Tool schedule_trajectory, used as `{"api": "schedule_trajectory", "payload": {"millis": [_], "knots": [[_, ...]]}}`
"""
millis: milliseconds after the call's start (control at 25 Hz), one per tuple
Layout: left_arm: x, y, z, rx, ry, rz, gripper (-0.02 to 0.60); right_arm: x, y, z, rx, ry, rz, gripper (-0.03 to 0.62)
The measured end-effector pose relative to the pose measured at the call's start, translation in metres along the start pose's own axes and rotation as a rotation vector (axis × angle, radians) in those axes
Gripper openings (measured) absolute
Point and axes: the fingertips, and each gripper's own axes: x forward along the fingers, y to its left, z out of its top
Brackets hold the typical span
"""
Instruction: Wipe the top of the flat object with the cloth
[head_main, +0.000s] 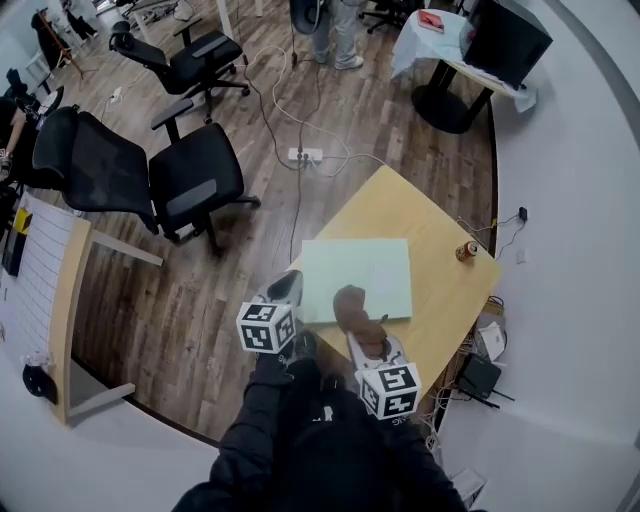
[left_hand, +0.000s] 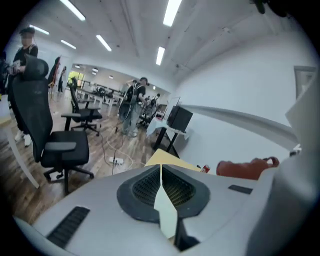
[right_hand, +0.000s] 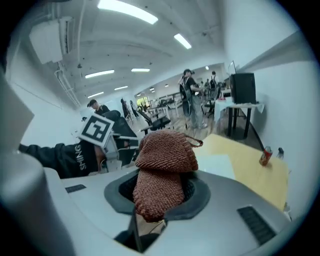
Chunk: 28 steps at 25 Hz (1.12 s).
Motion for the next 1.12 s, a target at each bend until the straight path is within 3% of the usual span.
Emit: {"api": "schedule_trajectory", "payload": {"millis": [240, 520, 800, 1120], "knots": [[-0.098, -0.111, 0.039, 0.108, -0.195, -0.049, 0.034, -0.1, 0.01, 0.07, -0.071, -0.253, -0.043, 0.117], [-0.167, -0.205, 0.045, 0.196, -0.296, -0.086, 0.034, -0.184, 0.013, 0.069, -0.09, -0.356, -0.105, 0.109], [-0.199, -0.243, 0.046, 0.247, -0.323, -0.114, 0.034, -0.235, 0.025, 0.084, -0.119, -0.429, -0.13, 0.107], [-0.22, -0.252, 0.066, 0.293, -0.356, -0.157, 0.034, -0.242, 0.053, 0.102, -0.146, -0.474, -0.124, 0.107]]}}
